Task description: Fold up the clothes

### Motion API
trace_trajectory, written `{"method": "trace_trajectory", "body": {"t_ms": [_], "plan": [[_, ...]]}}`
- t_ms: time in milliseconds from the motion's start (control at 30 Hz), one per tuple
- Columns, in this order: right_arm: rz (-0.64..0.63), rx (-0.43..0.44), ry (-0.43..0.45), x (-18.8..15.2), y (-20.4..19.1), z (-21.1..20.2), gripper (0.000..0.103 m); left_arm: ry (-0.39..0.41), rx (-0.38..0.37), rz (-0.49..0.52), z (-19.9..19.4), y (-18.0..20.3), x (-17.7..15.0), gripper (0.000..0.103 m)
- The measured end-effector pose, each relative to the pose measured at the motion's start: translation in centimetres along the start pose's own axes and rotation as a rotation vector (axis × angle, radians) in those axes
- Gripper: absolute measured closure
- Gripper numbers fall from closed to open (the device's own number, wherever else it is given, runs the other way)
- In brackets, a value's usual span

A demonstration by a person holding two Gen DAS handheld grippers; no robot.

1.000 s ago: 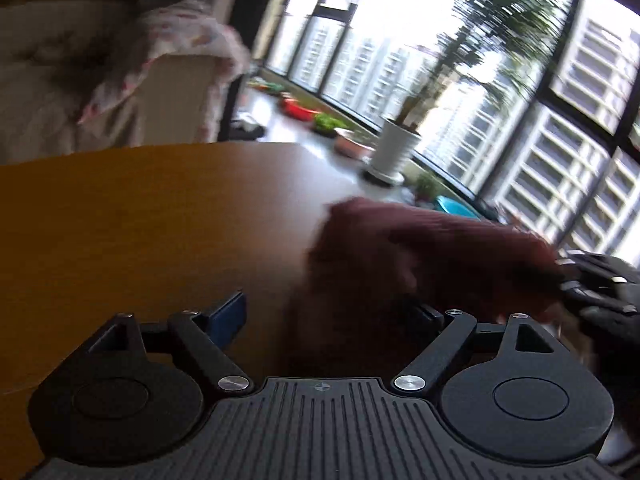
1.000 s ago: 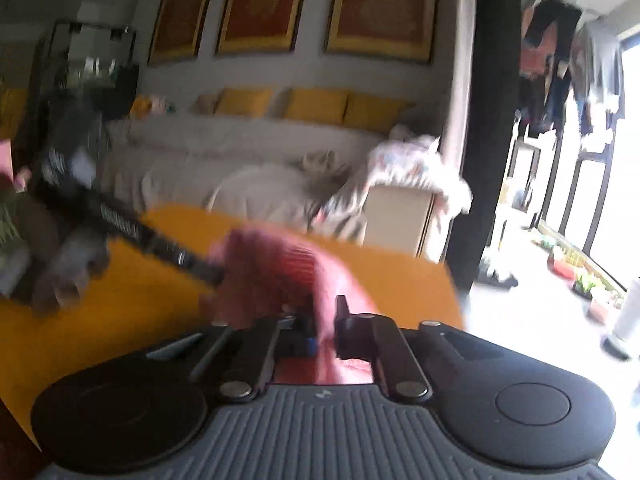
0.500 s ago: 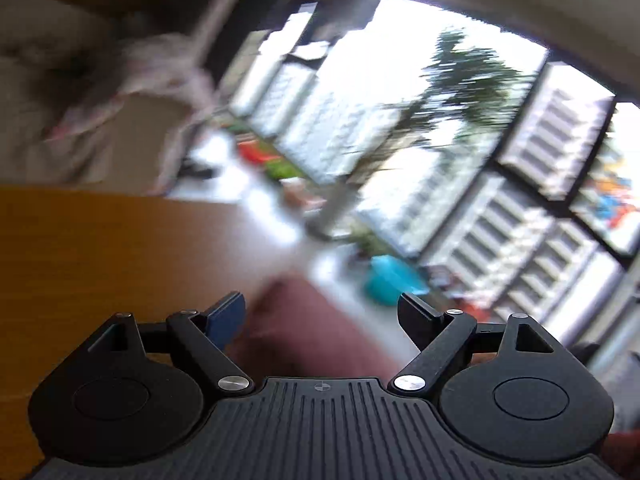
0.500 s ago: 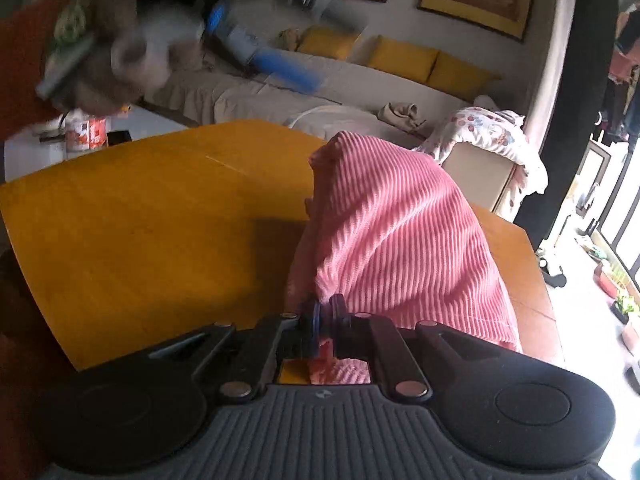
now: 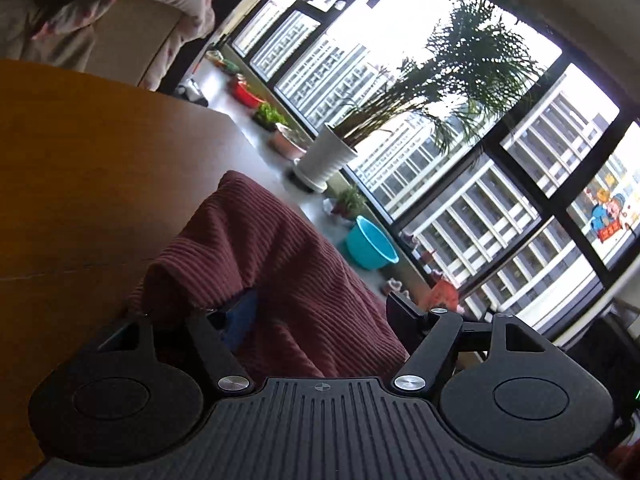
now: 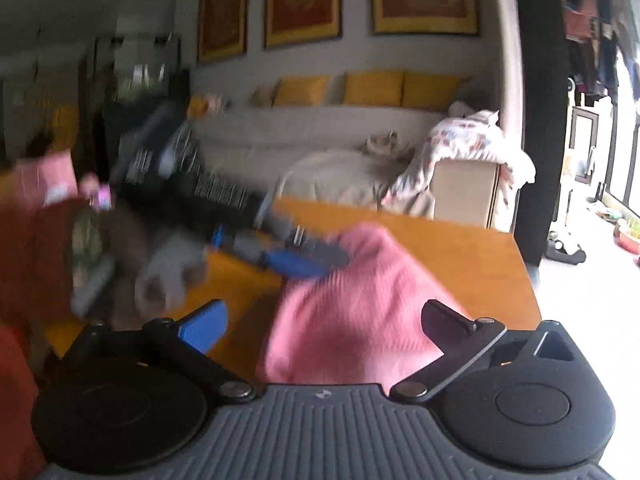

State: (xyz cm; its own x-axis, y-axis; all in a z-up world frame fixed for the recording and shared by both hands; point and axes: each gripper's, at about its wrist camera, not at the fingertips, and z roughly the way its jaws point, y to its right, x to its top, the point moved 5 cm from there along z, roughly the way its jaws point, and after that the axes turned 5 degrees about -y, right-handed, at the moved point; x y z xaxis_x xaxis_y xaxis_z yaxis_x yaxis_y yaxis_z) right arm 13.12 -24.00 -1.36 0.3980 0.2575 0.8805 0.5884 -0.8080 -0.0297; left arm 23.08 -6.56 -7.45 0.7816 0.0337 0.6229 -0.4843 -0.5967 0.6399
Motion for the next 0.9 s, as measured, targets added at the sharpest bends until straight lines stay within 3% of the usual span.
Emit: {"method": "trace_trajectory", "body": {"t_ms": [100,200,267,533,667,733,800,900], "plan": [[0.012,-0.048,-0.040,0.4,1.1,2.5,0.000,0.000,0.002,0.002,0.4,0.2,0.1,0.026],[0.015,-0.147,-0.207,-1.1,2.4,7.1,0.000,0.003,-0.015,-0.020,0.4,0.1,0.1,0.026],[0.020,-0.177,-0.251,-2.0,2.4,8.7,0.000,0.000,-0.021,-0.030,0.2,-0.1,0.0,0.026],[0.092,-0.181,-0.262,-2.0,2.8,8.7,0.000,0.018,-0.003,-0.042,-0.2,0.5,0.1,0.023],[0.094,-0.187,-0.254,-2.3,2.0,8.2,0.000,0.098,-0.035,-0.006,-2.3,2.1,1.3,0.017],[0.094,-0.191,-0.248,-2.5,1.8,8.0,0.000,0.131,-0.063,-0.013,-3.3,2.3,2.0,0.019],[0.095,-0.193,-0.242,-2.6,1.7,7.7,0.000,0.112,-0.079,-0.082,-2.8,1.3,2.5,0.021],[0.093,-0.193,-0.239,-2.5,1.6,7.2,0.000,0.065,-0.041,-0.145,-1.1,-0.8,2.4,0.030]]}}
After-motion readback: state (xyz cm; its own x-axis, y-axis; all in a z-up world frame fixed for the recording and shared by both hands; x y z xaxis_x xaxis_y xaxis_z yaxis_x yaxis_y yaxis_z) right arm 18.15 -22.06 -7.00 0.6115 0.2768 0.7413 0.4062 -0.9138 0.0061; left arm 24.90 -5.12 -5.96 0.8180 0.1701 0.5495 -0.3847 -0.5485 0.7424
